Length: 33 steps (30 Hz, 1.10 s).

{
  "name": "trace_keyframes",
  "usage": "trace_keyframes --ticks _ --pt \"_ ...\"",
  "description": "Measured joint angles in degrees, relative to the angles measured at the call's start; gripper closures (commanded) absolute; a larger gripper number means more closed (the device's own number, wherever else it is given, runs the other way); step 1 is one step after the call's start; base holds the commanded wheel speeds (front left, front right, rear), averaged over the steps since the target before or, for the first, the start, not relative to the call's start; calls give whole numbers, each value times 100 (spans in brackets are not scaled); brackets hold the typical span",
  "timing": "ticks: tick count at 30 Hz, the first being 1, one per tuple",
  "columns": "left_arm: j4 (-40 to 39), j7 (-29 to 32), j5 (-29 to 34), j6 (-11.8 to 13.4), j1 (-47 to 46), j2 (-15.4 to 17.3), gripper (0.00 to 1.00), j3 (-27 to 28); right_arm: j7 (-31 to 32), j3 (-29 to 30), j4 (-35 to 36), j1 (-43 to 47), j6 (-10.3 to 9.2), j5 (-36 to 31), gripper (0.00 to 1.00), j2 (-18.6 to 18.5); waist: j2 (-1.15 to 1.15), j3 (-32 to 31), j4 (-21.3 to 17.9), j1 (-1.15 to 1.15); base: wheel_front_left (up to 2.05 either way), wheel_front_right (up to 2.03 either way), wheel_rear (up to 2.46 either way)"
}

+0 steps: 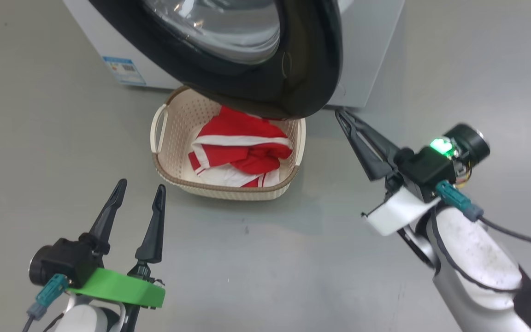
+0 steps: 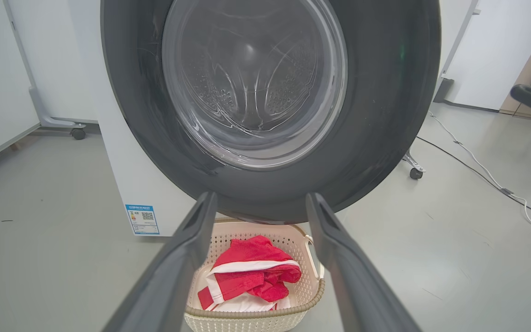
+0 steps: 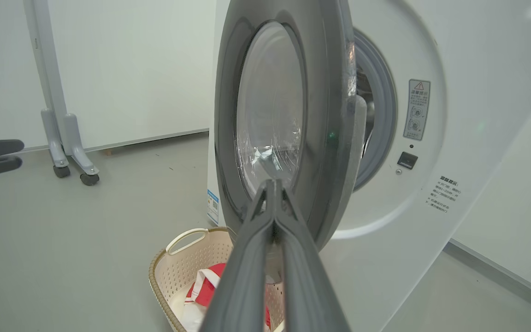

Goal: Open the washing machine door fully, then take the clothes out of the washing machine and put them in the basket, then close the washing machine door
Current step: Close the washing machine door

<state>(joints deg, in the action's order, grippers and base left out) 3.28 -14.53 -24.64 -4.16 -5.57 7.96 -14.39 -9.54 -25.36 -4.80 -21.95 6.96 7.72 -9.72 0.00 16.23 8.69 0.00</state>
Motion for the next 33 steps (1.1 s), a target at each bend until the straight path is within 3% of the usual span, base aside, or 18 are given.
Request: trace_keyframes --ticks 9,19,33 --pt "9 0 2 -52 -291 -163 0 79 297 -127 -123 -1156 2 -43 100 -160 0 661 328 0 0 0 0" --pt "137 0 15 -115 -519 -288 0 180 327 77 -580 -1731 4 286 100 -282 0 1180 706 0 0 0 0" --pt "146 0 111 -171 -749 -378 0 215 411 554 -878 -2599 55 517 100 -414 0 1682 801 0 0 0 0"
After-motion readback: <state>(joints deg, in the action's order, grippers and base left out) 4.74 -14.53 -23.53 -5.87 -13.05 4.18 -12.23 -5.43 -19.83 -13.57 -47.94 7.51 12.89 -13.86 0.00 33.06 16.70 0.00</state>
